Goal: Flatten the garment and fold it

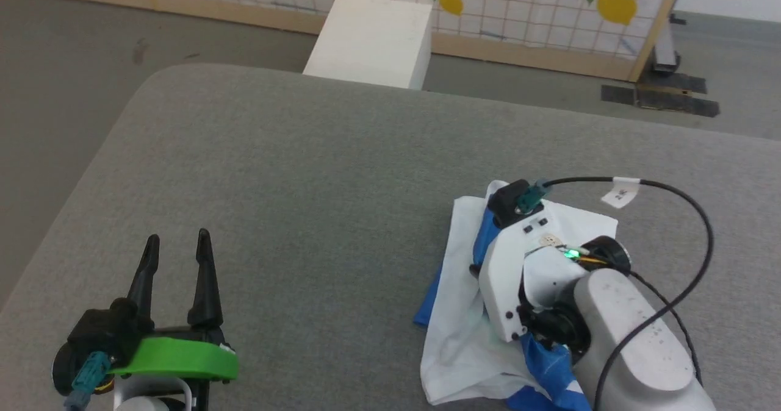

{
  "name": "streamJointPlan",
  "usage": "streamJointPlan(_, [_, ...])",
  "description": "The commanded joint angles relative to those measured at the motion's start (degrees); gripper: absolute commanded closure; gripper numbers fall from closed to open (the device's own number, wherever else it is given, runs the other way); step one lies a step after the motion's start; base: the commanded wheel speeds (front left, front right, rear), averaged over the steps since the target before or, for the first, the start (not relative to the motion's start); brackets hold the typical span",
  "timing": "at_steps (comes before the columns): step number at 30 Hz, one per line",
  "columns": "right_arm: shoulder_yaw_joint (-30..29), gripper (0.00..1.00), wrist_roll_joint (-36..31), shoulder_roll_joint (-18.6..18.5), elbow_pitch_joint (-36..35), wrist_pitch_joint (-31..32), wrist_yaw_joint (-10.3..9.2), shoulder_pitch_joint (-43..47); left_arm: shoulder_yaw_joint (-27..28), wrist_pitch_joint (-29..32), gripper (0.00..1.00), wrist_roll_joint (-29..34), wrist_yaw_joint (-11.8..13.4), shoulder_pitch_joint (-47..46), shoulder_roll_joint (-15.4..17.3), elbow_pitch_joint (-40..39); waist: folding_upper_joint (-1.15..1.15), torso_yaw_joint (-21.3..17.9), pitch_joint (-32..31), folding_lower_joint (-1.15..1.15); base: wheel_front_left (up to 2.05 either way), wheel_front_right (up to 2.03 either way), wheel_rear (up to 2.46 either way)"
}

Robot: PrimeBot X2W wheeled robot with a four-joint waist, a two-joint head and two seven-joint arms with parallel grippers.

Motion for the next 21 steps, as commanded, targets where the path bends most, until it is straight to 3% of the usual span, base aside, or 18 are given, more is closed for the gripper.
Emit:
streamJointPlan(1, [1.01, 1.0, 0.71, 0.14, 2.01, -1.15, -0.09, -1.06, -0.05, -0.26, 0.0, -0.01, -0.32, -1.2, -0.35, 0.35, 0.0, 2.11, 1.71, 0.0, 0.0, 0.0, 0.0])
streamJointPlan(7, [7.24, 1.0, 5.53, 0.2, 8.82, -5.84, -0.09, -2.71, 0.19, -0.26, 0.0, 0.07, -0.6, -1.56, -0.63, 1.03, 0.0, 2.37, 1.89, 0.0, 0.0, 0.0, 0.0])
streamJointPlan(8, [8.44, 0.61, 6.33, 0.2, 9.47, -6.82, -0.09, -3.07, 0.31, -0.26, 0.0, 0.07, -0.62, -1.55, -0.68, 1.18, 0.0, 2.02, 1.68, 0.0, 0.0, 0.0, 0.0])
streamJointPlan(9, [9.15, 0.0, 6.89, 0.2, 9.88, -7.64, -0.09, -3.34, 0.39, -0.26, 0.0, 0.13, -0.64, -1.51, -0.69, 1.28, 0.0, 1.68, 1.47, 0.0, 0.0, 0.0, 0.0])
streamJointPlan(17, [8.42, 0.0, 11.36, 0.21, 5.56, -15.41, -0.09, -5.07, 1.19, -0.26, 0.0, 0.62, -0.8, -0.2, -0.62, 1.17, 0.0, -3.7, -1.35, 0.0, 0.0, 0.0, 0.0])
streamJointPlan(21, [2.19, 0.0, 5.69, 0.19, 1.96, -14.59, -0.09, -2.71, 1.56, -0.26, 0.0, 0.87, -0.64, 0.7, -0.71, 0.56, 0.0, -6.87, -2.77, 0.0, 0.0, 0.0, 0.0])
